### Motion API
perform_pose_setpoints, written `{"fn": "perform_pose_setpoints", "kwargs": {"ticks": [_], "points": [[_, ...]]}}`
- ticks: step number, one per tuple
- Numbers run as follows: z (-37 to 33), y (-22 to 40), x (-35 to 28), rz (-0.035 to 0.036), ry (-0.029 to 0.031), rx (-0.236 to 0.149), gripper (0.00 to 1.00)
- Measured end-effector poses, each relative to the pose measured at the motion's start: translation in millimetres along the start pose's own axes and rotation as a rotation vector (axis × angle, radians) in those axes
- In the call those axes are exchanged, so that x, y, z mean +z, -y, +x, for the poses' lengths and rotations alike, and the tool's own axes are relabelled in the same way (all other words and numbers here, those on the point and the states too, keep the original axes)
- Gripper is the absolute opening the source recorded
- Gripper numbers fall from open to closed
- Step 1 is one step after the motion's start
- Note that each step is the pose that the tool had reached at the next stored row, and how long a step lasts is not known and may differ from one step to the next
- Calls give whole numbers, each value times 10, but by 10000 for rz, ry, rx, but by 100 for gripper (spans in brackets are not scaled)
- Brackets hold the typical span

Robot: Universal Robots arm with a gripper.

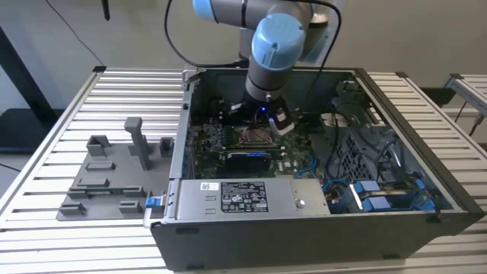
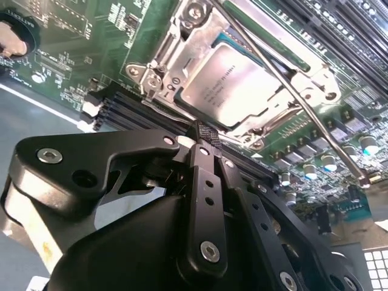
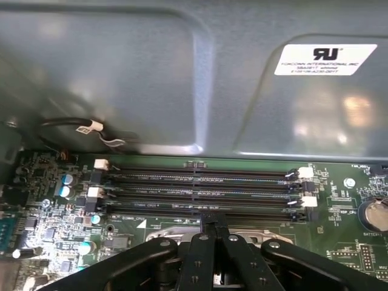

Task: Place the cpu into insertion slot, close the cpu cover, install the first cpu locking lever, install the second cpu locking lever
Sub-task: 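Install the first cpu locking lever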

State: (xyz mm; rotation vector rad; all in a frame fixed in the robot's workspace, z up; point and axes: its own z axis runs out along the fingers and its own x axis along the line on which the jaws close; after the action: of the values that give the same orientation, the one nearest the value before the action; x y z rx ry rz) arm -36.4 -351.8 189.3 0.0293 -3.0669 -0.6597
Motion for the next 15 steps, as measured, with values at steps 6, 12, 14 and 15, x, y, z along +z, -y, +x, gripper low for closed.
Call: {"fn": "perform_pose_setpoints", "kwargs": {"ticks": [6, 12, 14, 15], "points": [[-18, -5, 3, -2, -12, -30, 11], [135, -37, -54, -183, -6, -33, 11], [219, -39, -57, -288, -6, -34, 11], [244, -38, -58, -332, -5, -33, 11]]}}
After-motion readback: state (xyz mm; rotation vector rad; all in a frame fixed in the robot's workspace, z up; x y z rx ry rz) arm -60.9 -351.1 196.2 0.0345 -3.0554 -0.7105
